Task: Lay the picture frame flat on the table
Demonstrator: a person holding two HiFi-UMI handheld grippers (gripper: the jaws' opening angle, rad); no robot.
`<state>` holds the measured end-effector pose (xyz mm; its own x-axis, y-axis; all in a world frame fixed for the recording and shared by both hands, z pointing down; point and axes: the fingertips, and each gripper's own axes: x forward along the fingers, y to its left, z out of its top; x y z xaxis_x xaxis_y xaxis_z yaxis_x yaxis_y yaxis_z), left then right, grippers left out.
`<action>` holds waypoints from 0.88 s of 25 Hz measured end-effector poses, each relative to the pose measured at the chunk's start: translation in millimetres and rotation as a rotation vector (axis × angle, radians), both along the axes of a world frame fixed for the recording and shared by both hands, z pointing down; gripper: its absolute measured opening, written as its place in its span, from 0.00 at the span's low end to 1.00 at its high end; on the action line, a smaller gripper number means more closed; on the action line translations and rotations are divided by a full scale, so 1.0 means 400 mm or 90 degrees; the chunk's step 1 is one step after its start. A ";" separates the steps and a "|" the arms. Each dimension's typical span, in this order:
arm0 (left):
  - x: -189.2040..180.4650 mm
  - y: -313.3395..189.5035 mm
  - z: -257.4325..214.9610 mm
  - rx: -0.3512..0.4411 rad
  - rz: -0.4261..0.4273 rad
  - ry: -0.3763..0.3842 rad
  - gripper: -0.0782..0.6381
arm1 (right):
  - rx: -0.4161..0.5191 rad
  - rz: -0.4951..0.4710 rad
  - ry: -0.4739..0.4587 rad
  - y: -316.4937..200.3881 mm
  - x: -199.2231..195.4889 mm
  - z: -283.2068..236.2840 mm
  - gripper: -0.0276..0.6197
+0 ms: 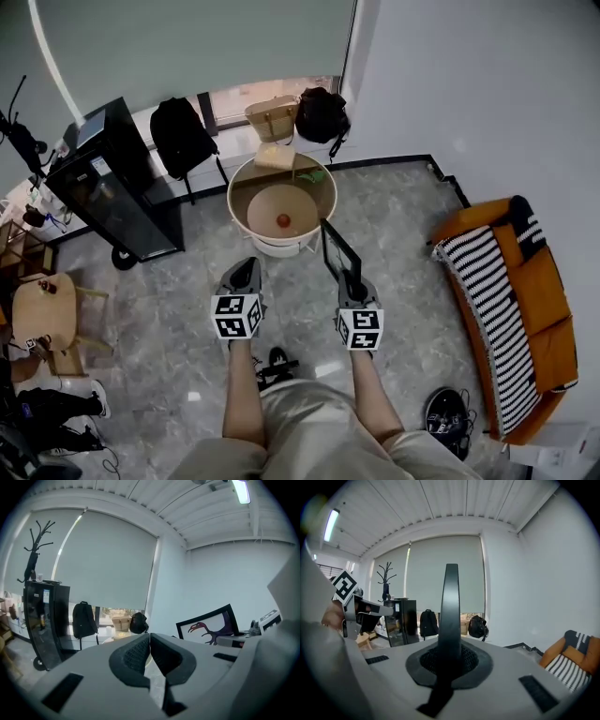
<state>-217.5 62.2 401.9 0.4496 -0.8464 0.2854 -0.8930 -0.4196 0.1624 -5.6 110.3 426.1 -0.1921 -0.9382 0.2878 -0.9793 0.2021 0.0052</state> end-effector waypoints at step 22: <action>-0.079 -0.322 0.131 -0.059 0.054 0.005 0.14 | -0.059 0.047 -0.022 -0.284 -0.088 0.101 0.10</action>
<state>-249.1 -66.6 454.4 0.5207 -0.7756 0.3569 -0.8537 -0.4763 0.2103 -40.7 -3.3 466.6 -0.1340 -0.9199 0.3685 -0.9910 0.1269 -0.0435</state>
